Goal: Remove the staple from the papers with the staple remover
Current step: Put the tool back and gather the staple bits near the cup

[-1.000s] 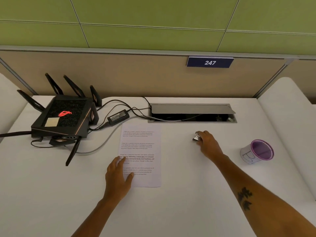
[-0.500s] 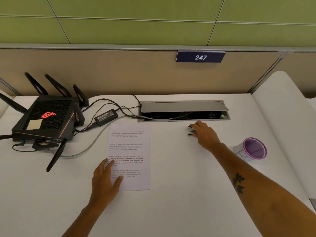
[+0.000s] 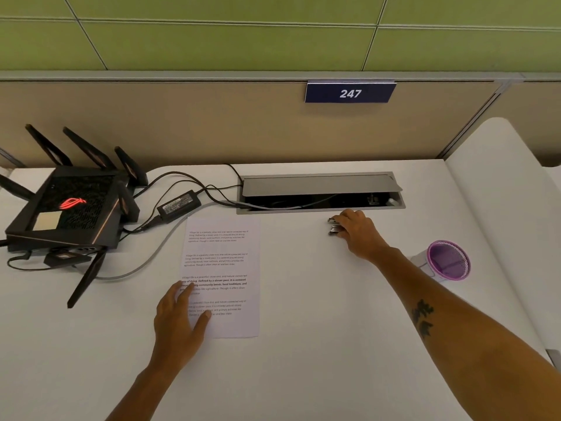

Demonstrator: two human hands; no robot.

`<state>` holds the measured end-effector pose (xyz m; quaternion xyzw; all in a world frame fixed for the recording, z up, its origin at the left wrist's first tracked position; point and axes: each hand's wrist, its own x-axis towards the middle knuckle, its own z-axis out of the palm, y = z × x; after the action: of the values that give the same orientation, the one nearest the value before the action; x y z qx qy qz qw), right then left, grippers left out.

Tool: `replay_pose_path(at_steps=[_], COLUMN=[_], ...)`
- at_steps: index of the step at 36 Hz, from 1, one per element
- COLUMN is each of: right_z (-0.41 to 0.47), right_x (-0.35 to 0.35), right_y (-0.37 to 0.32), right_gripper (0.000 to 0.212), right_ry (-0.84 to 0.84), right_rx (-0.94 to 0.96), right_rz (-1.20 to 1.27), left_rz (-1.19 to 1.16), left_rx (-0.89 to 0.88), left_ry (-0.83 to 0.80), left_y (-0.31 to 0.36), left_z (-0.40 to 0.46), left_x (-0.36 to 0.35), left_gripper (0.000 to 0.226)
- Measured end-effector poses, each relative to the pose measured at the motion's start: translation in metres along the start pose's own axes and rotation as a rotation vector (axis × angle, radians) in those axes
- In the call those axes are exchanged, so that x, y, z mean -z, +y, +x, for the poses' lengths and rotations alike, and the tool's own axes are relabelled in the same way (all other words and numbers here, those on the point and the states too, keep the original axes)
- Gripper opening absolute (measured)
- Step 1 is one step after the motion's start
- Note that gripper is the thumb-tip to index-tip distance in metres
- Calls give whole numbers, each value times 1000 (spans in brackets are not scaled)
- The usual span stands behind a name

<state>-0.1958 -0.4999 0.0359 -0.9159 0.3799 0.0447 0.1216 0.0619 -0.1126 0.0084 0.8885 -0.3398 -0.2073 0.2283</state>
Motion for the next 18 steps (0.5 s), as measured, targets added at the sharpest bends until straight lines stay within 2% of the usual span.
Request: replay_pose_path(at_steps=[18], right_z=[-2], right_x=[-2], right_y=[3], right_gripper=[42], right_ry=[-30], right_rx=[-5], right_rz=[18], left_rz=[52], left_rx=[5], left_ry=[9], left_y=[-3], left_z=[3], left_x=[-8], left_gripper=[74])
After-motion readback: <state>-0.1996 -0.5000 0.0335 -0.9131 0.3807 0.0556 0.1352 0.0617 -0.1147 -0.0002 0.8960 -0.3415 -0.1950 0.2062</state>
